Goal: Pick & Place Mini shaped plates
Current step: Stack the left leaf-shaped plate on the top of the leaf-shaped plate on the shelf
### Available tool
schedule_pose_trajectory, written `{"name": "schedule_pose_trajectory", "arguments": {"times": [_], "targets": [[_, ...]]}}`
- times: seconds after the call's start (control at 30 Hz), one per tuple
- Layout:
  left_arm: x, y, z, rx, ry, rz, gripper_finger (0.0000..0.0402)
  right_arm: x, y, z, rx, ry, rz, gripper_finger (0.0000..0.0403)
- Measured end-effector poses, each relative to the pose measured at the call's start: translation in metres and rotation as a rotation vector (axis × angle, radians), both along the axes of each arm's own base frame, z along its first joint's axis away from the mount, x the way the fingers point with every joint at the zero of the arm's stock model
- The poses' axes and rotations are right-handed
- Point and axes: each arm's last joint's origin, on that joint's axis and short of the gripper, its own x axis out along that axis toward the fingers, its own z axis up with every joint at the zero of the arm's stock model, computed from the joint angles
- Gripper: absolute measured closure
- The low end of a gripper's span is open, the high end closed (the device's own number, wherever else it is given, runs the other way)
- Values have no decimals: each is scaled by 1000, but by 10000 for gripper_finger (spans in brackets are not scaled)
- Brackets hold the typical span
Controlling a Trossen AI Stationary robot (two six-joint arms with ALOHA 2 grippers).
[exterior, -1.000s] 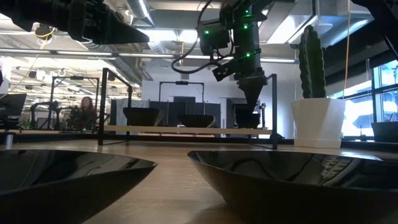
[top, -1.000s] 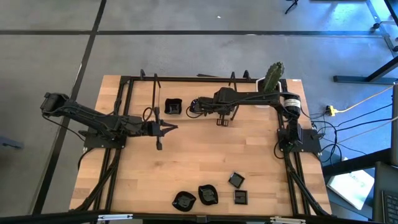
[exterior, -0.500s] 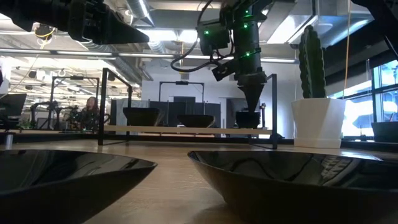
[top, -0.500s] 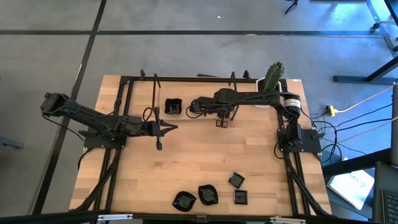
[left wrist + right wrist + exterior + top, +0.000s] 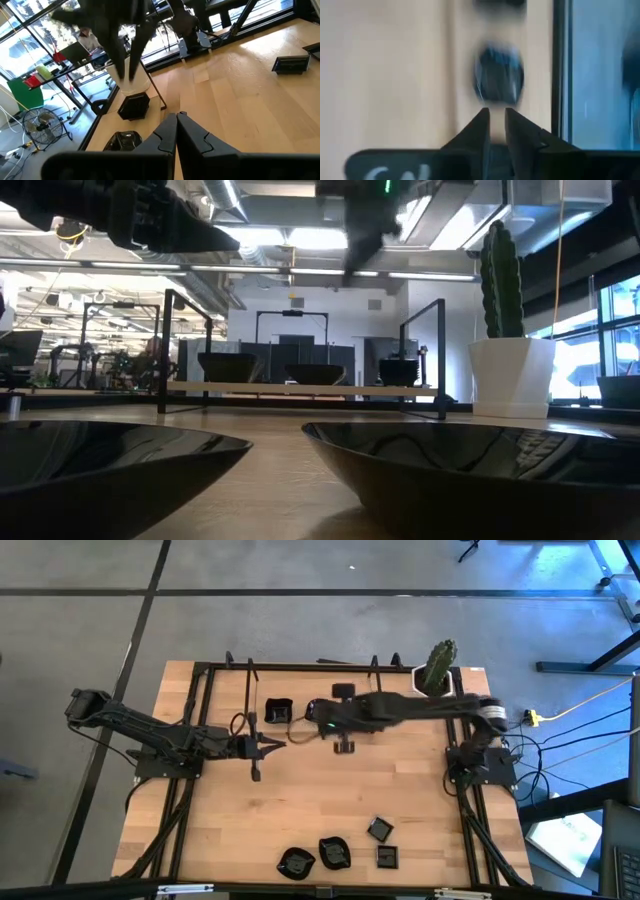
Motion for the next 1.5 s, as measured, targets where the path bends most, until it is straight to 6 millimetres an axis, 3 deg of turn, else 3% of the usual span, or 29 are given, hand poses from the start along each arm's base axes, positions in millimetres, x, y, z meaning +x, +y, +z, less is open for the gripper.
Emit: {"name": "schedule_pose_trajectory", "arguments": {"times": [0.17,0.3,0.4,0.7,0.77,0.97,1.17,1.33,1.5], "targets": [[0,0,-1,3,15,0,394,-30,47,47,60,-337,320,382],[0,0,-1,3,14,0,396,-69,67,57,234,-576,431,396],[0,0,-1,3,13,0,399,-95,83,34,331,-626,481,389],[0,0,-1,-22,7,-9,396,-158,118,-78,358,-712,564,395],[0,0,-1,-19,8,-13,398,-171,119,-97,326,-764,595,395],[0,0,-2,22,26,2,399,-202,101,-123,362,-904,557,399],[0,0,-2,24,26,5,392,-225,86,-122,478,-1084,657,400],[0,0,-2,60,31,-2,399,-236,80,-115,466,-1140,682,398],[1,-3,-1,-165,-16,-65,398,-240,78,-118,418,-1099,707,397]]}}
